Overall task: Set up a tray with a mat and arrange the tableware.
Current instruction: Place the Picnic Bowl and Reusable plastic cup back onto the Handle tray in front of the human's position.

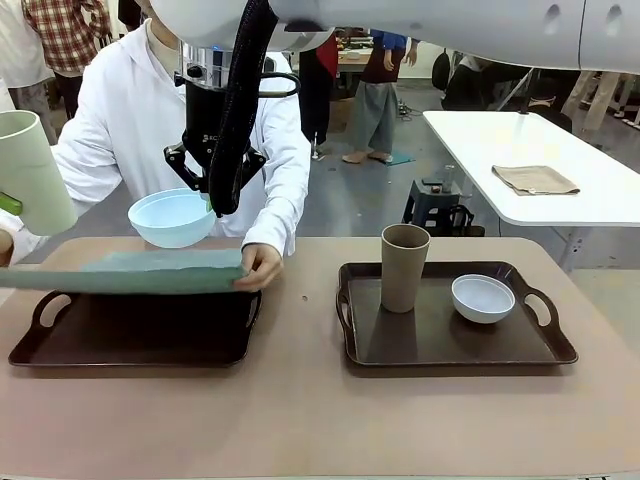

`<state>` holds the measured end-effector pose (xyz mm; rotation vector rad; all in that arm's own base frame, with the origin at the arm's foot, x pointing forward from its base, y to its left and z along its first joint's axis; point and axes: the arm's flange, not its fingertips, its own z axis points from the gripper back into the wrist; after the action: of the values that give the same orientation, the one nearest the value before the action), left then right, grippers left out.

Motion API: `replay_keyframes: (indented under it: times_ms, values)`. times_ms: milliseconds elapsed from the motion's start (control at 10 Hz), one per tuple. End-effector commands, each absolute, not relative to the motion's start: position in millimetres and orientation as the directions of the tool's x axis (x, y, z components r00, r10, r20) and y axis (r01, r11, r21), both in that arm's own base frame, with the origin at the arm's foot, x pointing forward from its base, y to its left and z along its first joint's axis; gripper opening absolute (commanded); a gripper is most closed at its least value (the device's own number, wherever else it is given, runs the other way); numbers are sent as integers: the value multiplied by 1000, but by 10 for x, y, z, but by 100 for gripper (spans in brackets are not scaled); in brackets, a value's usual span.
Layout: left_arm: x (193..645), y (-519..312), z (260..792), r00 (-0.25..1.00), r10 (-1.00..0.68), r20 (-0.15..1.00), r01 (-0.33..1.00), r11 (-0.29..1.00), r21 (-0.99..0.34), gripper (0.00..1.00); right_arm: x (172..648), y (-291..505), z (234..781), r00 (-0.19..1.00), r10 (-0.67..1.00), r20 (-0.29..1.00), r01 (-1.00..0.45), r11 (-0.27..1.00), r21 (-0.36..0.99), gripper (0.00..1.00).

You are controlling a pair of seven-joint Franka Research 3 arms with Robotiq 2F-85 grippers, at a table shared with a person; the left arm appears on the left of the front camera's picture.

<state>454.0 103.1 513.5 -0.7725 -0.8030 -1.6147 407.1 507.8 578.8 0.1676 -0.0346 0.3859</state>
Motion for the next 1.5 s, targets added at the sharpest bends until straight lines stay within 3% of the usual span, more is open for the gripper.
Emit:
replay_keyframes:
  times_ms: [0,1400]
  values:
    - [4533,1026,5148,-183,-540,821,981,-155,117,72,4059,5065,5794,926,373,64,-378,913,153,0]
    - [4533,1026,5148,-183,-540,821,981,-155,117,72,4059,5065,5794,926,373,64,-378,913,153,0]
